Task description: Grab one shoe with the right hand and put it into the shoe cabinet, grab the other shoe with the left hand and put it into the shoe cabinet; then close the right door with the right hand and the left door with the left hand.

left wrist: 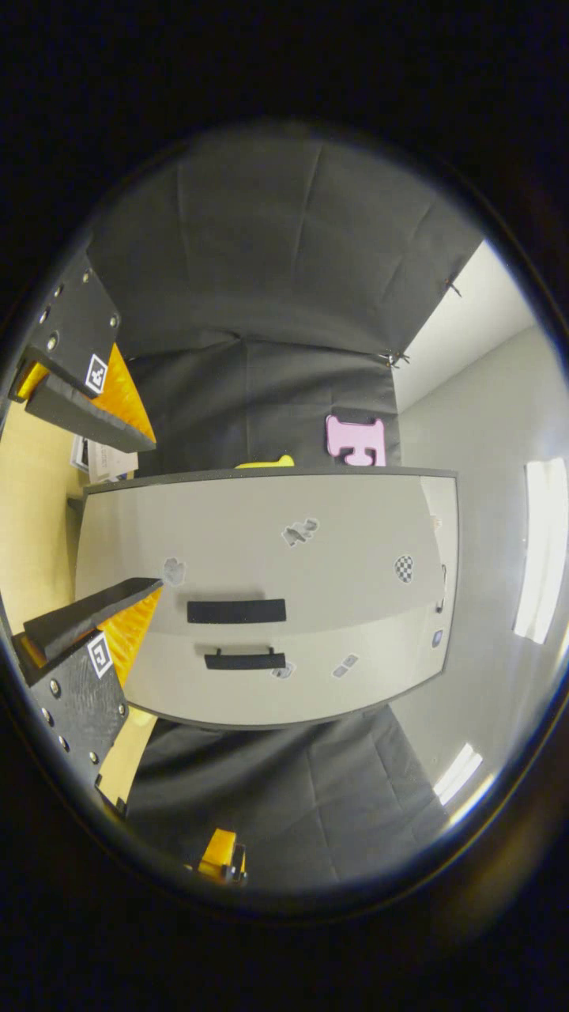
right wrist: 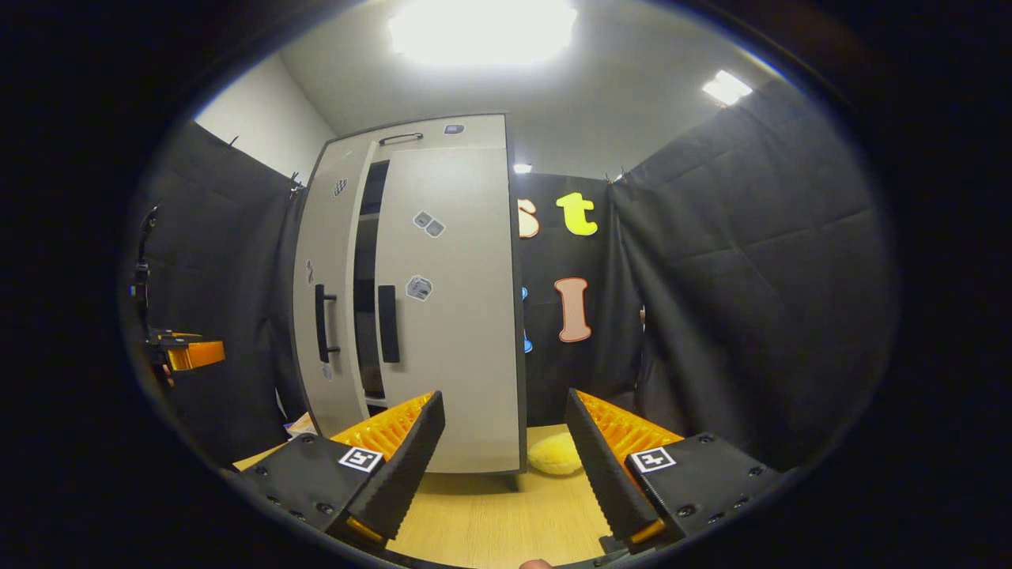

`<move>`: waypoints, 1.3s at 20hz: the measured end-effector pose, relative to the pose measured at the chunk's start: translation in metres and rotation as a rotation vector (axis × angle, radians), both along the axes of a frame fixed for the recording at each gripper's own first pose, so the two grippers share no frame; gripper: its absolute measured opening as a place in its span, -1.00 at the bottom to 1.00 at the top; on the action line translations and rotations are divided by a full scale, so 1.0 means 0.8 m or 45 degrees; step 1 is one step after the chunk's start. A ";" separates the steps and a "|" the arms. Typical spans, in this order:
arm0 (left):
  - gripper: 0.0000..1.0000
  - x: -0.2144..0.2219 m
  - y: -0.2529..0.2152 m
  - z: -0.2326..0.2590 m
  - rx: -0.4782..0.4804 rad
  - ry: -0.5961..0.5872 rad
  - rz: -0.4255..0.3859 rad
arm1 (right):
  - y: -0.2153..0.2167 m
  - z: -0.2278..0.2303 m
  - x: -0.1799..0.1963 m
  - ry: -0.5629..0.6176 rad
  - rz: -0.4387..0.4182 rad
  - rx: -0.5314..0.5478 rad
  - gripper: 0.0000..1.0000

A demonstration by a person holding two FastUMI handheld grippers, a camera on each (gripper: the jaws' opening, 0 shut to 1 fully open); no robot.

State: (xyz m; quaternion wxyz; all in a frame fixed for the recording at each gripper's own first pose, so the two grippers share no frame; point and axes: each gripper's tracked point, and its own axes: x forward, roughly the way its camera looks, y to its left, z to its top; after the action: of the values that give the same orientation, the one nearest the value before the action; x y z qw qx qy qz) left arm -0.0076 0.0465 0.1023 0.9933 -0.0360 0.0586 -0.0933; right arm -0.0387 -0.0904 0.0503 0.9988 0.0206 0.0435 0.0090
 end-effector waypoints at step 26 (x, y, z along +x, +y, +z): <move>0.84 -0.051 0.039 -0.022 0.042 -0.007 0.044 | 0.032 0.028 -0.031 -0.060 0.033 -0.010 0.96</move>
State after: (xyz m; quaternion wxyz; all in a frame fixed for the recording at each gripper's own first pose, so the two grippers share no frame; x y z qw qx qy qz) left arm -0.0482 0.0777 0.0844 0.9954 -0.0205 0.0567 -0.0752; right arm -0.0633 -0.0645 0.0731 0.9994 0.0158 0.0202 0.0222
